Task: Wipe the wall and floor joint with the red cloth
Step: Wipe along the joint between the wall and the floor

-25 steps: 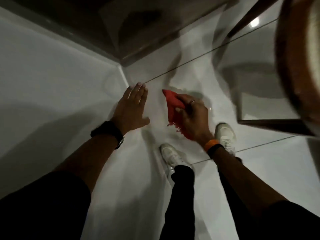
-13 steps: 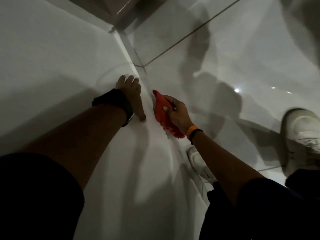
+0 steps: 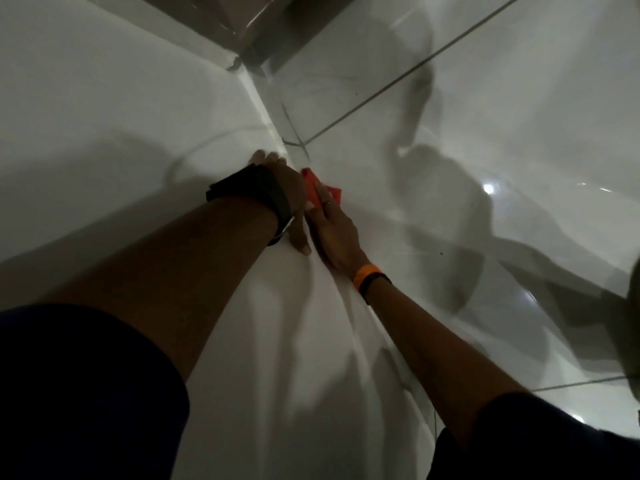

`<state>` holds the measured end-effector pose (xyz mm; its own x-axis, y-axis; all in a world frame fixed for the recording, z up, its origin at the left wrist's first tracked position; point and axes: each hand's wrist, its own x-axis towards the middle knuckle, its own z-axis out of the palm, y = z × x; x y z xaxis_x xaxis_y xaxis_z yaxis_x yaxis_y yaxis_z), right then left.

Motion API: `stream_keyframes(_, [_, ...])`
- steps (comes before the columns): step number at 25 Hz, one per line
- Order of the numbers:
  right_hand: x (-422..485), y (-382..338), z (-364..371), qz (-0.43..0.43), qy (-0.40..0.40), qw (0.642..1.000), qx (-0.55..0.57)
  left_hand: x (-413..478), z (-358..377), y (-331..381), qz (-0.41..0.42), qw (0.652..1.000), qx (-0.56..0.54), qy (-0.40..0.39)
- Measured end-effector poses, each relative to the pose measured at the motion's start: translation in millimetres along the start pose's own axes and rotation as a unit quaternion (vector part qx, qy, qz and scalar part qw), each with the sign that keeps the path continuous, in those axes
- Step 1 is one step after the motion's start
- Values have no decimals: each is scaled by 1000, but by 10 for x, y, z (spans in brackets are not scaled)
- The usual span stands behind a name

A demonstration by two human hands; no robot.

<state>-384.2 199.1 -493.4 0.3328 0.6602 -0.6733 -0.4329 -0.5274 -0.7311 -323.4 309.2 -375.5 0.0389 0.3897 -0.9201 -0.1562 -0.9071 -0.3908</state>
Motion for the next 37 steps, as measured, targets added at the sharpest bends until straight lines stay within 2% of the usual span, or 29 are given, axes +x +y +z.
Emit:
stream_keyframes(3, [357,-212,-30,-35,-24,999,-10,-22,-45,-3,9,1000,24,-7])
stream_keyframes(5, [553,-205,-110,2,-36,999,-14,1,-71,33,9,1000,22,-18])
stream_keyframes(7, [404,-2,-86,34,-17,999,-22,19,-45,35,-1,1000,18,-24])
stream_keyframes(10, [62,41,-2,-5,-7,999,-34,43,38,-17,-5,999,29,-17])
stream_keyframes(12, [283,-36,-26,-38,-7,998,-43,96,76,-13,-1,1000,28,-11])
stream_keyframes(14, [390,-59,-80,-34,-26,995,-85,141,103,37,-3,1000,19,-15])
stream_keyframes(16, [200,138,-70,-16,-5,995,-100,135,124,73,-4,1000,21,-22])
stream_keyframes(19, [-140,240,-45,-3,-6,998,-66,72,172,76,3,999,28,-18])
stream_keyframes(21, [-74,197,-64,-24,-18,998,-57,61,183,114,4,1000,22,-17])
stream_keyframes(23, [-55,236,-125,5,-25,999,-36,64,193,191,16,999,12,-29])
stream_keyframes(26, [-498,539,-115,77,-6,996,-42,-10,241,312,23,999,15,-32])
stream_keyframes(28, [-710,532,-42,64,-6,998,-29,-74,305,357,31,999,12,-25])
stream_keyframes(31, [-551,457,-63,23,-1,1000,-10,-121,368,509,43,999,4,-16])
stream_keyframes(35, [-805,853,-156,118,-1,993,-20,-179,400,723,46,998,0,-43])
stream_keyframes(37, [-972,868,-82,110,1,994,-21,-219,442,772,39,998,2,-43])
